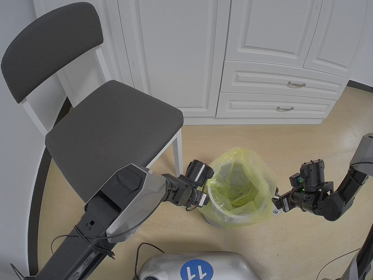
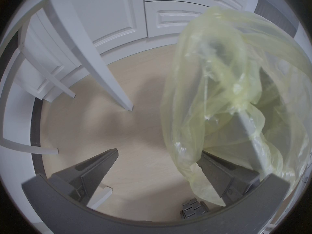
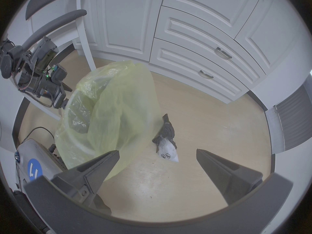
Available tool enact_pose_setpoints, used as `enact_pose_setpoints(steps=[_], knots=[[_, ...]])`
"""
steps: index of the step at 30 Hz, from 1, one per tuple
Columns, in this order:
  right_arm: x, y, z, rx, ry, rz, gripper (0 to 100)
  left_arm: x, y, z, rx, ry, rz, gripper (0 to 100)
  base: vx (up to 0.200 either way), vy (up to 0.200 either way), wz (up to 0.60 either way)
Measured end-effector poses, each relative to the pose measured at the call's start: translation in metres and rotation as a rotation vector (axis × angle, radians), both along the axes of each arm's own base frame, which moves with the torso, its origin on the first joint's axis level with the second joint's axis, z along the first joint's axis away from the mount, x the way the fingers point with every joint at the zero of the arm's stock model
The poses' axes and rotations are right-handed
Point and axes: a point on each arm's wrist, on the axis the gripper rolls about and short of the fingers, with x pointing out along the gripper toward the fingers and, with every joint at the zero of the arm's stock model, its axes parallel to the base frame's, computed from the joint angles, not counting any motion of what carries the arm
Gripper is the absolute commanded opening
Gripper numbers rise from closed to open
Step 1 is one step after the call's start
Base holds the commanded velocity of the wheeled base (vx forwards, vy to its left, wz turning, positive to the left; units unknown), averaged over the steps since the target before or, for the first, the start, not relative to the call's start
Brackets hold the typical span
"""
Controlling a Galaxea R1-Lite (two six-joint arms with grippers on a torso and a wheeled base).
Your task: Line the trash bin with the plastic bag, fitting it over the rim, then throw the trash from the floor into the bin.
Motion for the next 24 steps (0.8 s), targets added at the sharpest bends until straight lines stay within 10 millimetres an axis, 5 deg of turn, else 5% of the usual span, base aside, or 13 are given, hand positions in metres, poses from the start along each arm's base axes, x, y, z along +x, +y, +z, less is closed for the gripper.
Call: enact_pose_setpoints(steps=[12,20,24], knots=[[-0.001,-0.001,0.002,0.001,-0.005,-0.001,100,0.026,0.044,-0.001,0.057,0.037,0.0,100,0.0,0.0,0.0],[-0.001,0.0,0.001,0.0,-0.001,0.0,100,0.025,0.042,-0.001,-0.069,0.118,-0.139,100,0.0,0.0,0.0],[-0.001,0.0,0.0,-0.001,0.002,0.001,100,0.014,0.025,-0.001,-0.077,0.125,-0.187,100,0.0,0.0,0.0]])
